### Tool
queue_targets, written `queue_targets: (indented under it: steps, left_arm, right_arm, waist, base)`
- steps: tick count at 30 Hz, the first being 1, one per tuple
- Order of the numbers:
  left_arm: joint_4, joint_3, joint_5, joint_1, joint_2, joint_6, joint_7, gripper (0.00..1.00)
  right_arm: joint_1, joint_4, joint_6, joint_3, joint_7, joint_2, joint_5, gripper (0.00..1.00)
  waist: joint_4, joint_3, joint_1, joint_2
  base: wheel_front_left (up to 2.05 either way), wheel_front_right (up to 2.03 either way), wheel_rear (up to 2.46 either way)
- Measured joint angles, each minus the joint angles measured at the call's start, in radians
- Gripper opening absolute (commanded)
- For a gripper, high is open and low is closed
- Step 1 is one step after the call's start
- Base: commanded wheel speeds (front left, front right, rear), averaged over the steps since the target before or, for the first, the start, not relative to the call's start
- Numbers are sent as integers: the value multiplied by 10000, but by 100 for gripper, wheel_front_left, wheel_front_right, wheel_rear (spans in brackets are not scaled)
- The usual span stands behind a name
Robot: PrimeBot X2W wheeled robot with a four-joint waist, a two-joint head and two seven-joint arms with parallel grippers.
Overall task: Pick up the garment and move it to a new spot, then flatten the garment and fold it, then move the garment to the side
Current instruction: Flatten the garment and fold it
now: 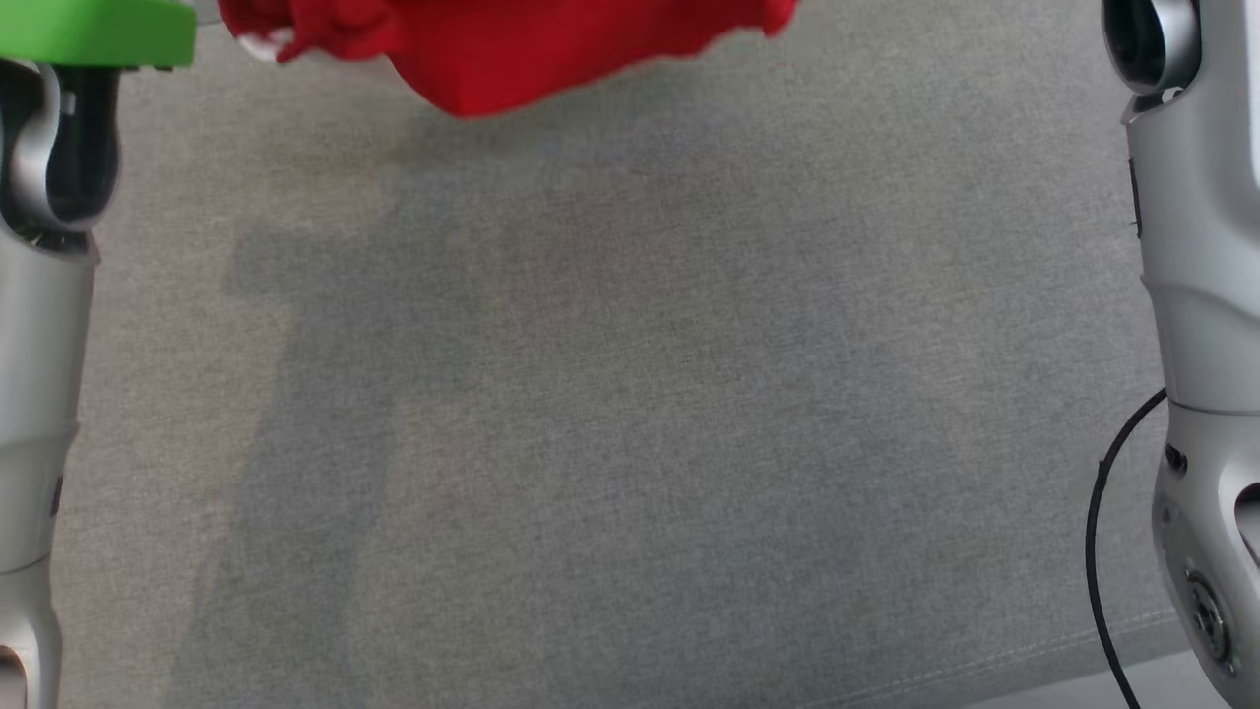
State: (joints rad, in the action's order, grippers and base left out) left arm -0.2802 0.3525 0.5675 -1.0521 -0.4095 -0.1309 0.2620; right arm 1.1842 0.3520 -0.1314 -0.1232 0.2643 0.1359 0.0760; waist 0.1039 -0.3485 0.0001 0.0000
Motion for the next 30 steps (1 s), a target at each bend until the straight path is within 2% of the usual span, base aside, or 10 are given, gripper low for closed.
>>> queue_targets:
  steps: [4, 10, 15, 21, 30]
  left_arm:
    - [-58, -370, 12, 337, 359, 0, 6, 0]
    - [-464, -608, 123, 3018, 757, -2, 4, 0]
    - [-880, -203, 59, 5546, 1152, -8, 4, 0]
    - [-1333, -360, 144, 8097, 2182, -10, 2, 0]
    - [-1603, -932, 115, 10446, 3060, -12, 4, 0]
  right_arm:
    - [-367, -151, 0, 268, 0, -268, -54, 0]
    - [-2952, -90, -2, 255, 0, -518, 224, 0]
    - [-5514, 12, -2, 148, -2, -571, 652, 0]
    - [-8426, 205, -2, 343, -2, -656, 1114, 0]
    - [-10847, -115, -17, 861, -10, -813, 1432, 0]
  waist:
    - [154, -358, 1, 0]
    - [268, -69, 0, 0]
    - [238, 447, 0, 0]
    - [143, 1209, -1, 0]
    - [-8, 2478, -1, 0]
  base:
    - [0, 0, 0]
    - [0, 0, 0]
    - [0, 0, 0]
    - [0, 0, 0]
    - [0, 0, 0]
